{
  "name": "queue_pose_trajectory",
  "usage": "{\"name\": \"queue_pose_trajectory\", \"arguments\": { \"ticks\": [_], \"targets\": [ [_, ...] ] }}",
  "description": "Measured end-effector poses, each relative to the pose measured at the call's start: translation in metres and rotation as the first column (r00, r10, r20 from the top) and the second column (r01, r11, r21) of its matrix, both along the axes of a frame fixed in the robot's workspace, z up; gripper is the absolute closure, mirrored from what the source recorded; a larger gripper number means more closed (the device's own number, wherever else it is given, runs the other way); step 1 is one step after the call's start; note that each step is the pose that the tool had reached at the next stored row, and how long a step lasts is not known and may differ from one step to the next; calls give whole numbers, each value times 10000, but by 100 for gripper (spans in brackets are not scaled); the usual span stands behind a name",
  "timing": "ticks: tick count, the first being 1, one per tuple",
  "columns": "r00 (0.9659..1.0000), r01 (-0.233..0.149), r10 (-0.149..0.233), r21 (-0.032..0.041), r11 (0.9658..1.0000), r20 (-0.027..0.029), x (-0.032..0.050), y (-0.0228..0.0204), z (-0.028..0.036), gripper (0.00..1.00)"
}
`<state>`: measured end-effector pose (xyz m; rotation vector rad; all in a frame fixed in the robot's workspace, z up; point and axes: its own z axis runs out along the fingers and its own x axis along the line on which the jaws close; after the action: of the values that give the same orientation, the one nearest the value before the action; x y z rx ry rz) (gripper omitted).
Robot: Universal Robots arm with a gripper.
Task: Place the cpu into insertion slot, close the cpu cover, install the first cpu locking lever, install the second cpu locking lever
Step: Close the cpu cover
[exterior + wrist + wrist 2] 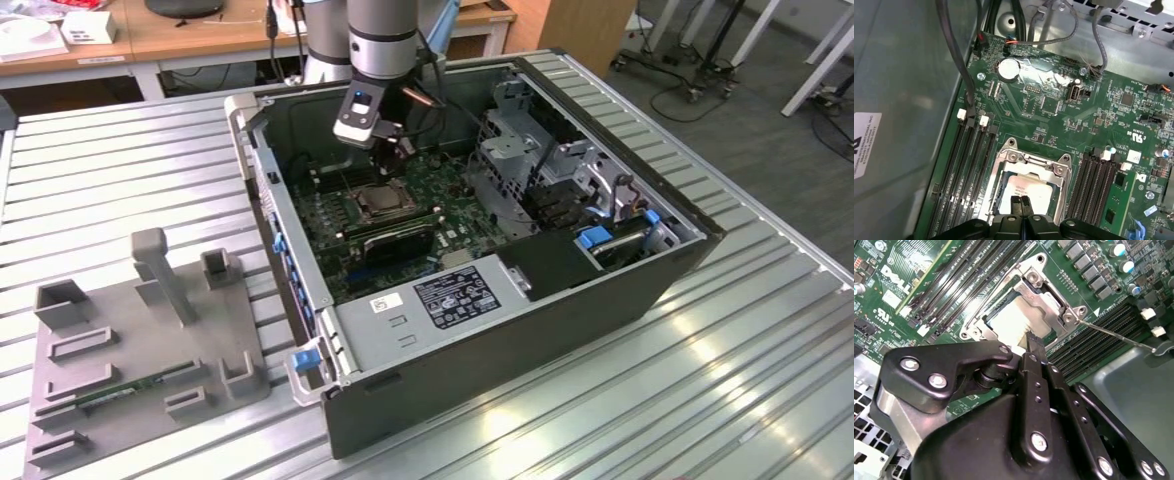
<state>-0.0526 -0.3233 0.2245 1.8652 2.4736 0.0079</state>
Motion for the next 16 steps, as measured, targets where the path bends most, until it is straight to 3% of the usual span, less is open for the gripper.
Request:
{"name": "queue_pose_trajectory", "arguments": {
  "ticks": [10,16],
  "targets": [
    [9987,-514,514,-62,9987,-17,0,0,0,89],
    [9983,-585,585,-61,9983,-16,0,1,-1,89]
  ]
}}
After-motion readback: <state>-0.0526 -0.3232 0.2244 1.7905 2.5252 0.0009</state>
